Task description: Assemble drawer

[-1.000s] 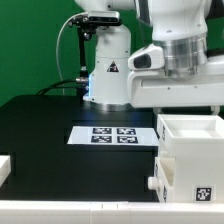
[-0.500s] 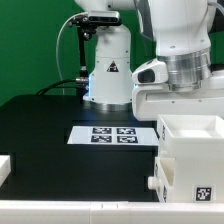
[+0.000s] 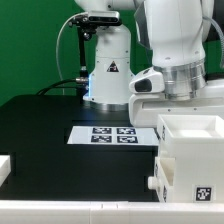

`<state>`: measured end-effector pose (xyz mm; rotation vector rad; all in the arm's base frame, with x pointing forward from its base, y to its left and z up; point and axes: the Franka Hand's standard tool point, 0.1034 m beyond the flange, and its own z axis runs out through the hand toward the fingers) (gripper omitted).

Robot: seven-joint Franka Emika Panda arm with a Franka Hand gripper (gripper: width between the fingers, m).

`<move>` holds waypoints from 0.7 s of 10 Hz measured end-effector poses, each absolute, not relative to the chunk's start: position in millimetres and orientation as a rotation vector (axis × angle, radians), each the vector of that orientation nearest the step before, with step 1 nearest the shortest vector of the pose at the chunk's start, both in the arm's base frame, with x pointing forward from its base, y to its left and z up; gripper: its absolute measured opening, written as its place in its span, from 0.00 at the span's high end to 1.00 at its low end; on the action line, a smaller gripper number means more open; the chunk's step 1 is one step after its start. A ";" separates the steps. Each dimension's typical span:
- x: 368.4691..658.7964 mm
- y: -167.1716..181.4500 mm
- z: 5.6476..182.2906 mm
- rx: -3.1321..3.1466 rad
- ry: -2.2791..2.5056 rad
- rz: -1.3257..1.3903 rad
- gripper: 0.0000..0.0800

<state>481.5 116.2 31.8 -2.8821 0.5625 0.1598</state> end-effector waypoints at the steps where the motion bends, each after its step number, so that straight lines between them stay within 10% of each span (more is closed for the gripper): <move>1: 485.7 117.3 31.7 -2.879 0.563 0.125 0.19; 7: 496.4 116.7 32.8 -2.869 0.525 0.047 0.19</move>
Offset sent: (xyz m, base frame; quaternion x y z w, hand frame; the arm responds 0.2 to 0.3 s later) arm -0.0048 0.0051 -0.0246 -0.0013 0.0262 0.0059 0.9996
